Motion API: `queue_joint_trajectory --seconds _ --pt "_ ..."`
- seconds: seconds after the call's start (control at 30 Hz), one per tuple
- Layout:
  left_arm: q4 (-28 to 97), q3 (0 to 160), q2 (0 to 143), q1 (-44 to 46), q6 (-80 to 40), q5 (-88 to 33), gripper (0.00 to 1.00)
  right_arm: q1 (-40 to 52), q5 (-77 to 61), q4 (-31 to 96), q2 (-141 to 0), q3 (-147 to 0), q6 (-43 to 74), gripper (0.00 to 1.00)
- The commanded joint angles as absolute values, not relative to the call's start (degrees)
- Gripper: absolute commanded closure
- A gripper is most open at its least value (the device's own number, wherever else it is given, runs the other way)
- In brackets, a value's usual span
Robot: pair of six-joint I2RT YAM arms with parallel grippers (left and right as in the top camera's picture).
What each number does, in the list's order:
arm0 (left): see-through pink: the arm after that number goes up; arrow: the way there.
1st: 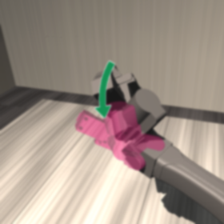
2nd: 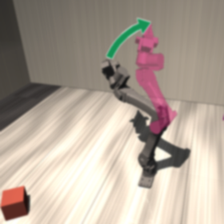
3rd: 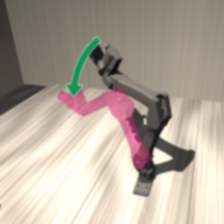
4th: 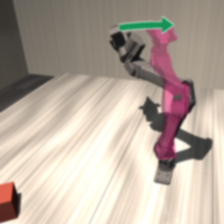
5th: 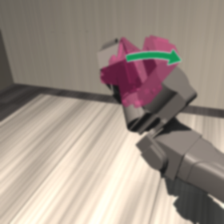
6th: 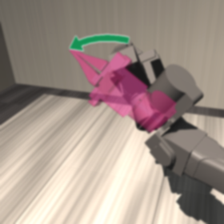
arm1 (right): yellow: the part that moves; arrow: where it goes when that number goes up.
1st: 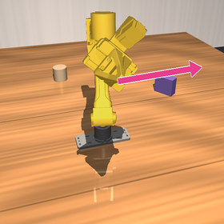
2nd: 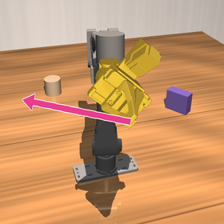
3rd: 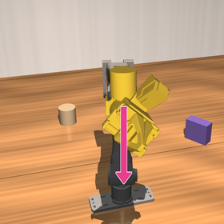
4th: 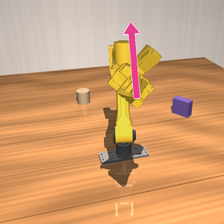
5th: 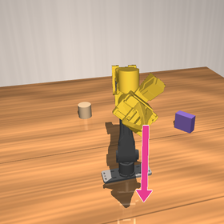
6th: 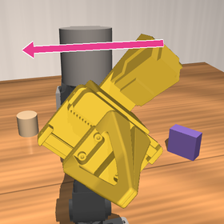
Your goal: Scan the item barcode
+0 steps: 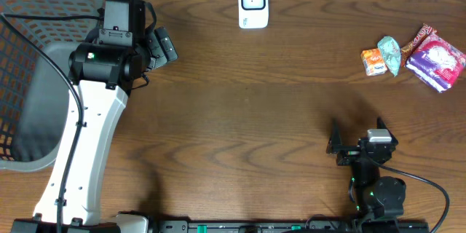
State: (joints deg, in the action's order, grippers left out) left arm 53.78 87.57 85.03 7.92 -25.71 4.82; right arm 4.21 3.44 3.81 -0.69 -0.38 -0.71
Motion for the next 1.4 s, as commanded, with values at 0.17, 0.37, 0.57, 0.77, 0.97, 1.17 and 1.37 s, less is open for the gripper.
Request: queue_joint_trajectory --seconds 0.17,0.37,0.57,0.77,0.97,1.17,1.37 --pt "53.95 87.99 85.34 7.68 -26.02 5.13 0.02 1.96 4.38 4.12 -0.27 -0.30 0.56 0.01" --pt "53.95 87.99 85.34 7.68 -26.04 5.13 0.02 1.98 3.70 4.12 -0.27 -0.30 2.52 0.01" --pt "53.95 87.99 85.34 7.68 -26.02 5.13 0.02 2.24 2.68 4.08 -0.30 -0.30 2.52 0.01" --pt "53.95 87.99 85.34 7.68 -26.02 5.13 0.02 2.24 2.68 4.08 -0.30 -0.30 2.52 0.01" --pt "53.95 87.99 85.34 7.68 -26.02 5.13 0.02 2.24 2.68 4.08 -0.30 -0.30 2.52 0.01" --pt "53.95 87.99 85.34 7.68 -26.02 5.13 0.02 2.24 2.68 4.08 -0.30 -0.32 2.52 0.01" --pt "53.95 87.99 85.34 7.68 -26.02 5.13 0.02 2.24 2.68 4.08 -0.30 -0.32 2.52 0.01"
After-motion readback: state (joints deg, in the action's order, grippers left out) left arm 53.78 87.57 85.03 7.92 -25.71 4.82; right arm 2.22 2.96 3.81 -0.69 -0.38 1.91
